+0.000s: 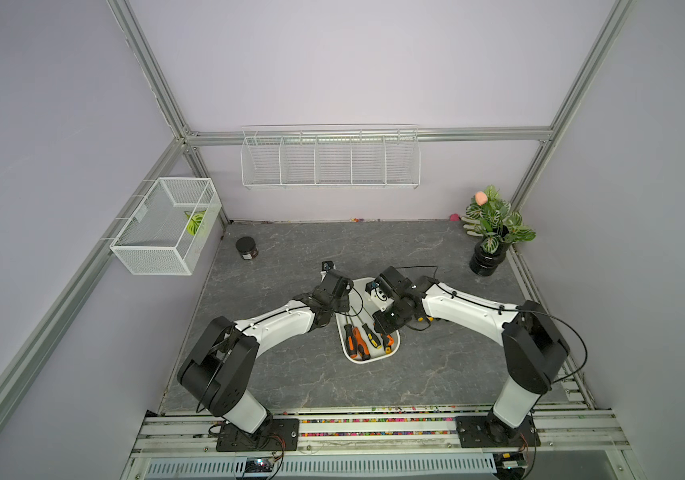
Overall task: Take out the screwdriver from the storage box
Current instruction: Pick up the screwdriver from the storage box, then place the screwdriver at the center of the board.
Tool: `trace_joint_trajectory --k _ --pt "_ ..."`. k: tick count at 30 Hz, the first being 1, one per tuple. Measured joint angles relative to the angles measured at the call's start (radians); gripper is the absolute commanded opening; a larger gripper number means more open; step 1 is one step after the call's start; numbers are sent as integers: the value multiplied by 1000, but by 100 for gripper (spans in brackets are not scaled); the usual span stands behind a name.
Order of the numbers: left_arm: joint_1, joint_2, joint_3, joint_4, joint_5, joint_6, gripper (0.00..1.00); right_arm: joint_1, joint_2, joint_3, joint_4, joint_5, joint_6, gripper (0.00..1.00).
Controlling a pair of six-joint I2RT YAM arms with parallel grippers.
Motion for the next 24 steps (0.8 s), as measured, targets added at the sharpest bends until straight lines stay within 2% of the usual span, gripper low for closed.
trace_joint_trajectory --k 9,13,18,24 --pt "0 0 0 0 0 0 0 -3 -122 0 -11 -8 17 0" --pt "0 0 0 0 0 0 0 -39 -218 -11 -35 22 18 0" --pt "0 6 0 9 4 0 0 -163 -334 -61 -64 65 13 0" --pt "0 9 0 16 7 1 0 -366 -352 -130 -84 99 -29 0"
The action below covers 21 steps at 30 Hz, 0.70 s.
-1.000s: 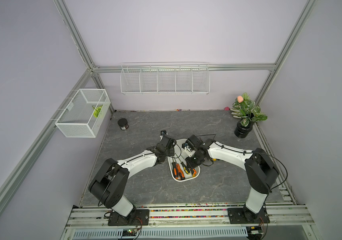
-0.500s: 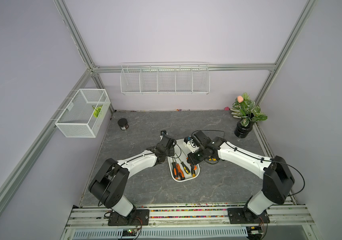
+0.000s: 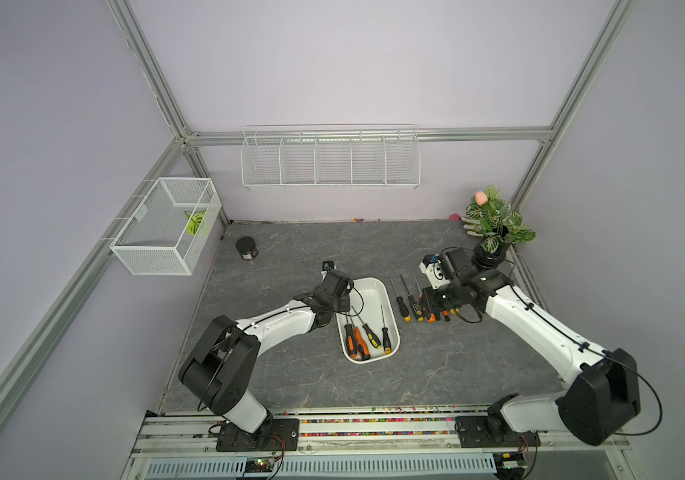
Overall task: Take out the screwdriver from the storage box
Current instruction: Place the screwdriver at the center of the board.
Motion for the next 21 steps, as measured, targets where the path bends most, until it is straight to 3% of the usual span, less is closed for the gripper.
trace_joint_trajectory --k 13,21 --pt "0 0 0 13 14 12 0 -369 47 -48 40 35 -63 0" --pt "0 0 -1 25 26 16 0 -450 81 -67 92 42 -63 0"
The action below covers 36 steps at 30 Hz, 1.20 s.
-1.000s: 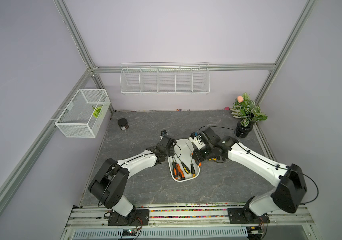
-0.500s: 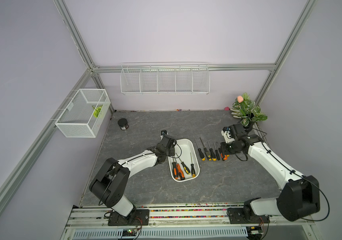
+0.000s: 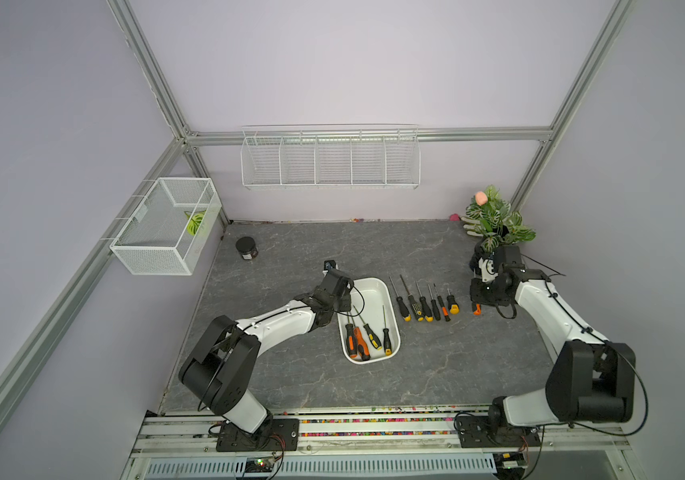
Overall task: Take out the screwdriver from the storage box
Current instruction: Place the screwdriver at the center of the board.
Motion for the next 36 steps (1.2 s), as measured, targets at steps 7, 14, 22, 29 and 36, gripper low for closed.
trace_joint_trajectory --k 7,14,22,29,36 --pt "0 0 0 2 3 3 0 -84 60 -11 28 -32 1 0" --pt "0 0 0 4 5 3 0 -103 158 -10 45 -65 1 0" --pt "0 0 0 3 5 3 0 -103 224 -9 60 -76 0 0" --pt "0 0 0 3 5 3 0 -63 261 18 61 -71 -8 0" --pt "0 0 -1 4 5 3 0 13 311 46 60 -34 -26 0"
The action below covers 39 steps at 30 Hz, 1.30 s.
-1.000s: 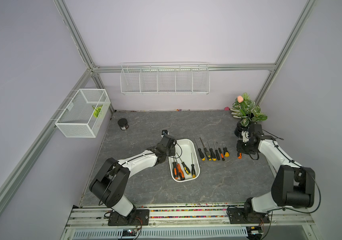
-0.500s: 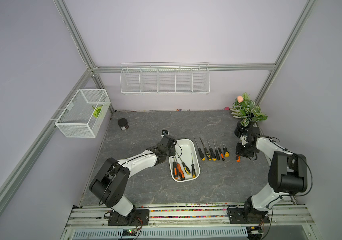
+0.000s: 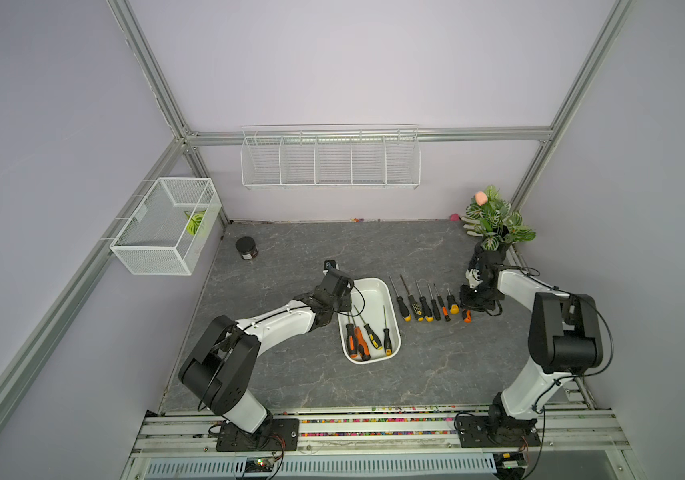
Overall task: Take out the screwdriver from the storage box
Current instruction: Place the screwdriver at the center of the board.
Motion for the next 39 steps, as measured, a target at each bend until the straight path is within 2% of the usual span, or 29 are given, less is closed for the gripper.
trace_joint_trajectory --k 16,25,32,39 --pt "0 0 -3 3 1 0 0 9 34 30 -2 46 -19 0" --pt "0 0 -3 3 2 0 0 16 34 31 -5 50 -19 23" --pt "0 0 -4 4 2 0 0 24 34 31 -9 59 -19 31" --pt "0 0 -4 3 2 -1 0 25 34 31 -13 68 -19 32"
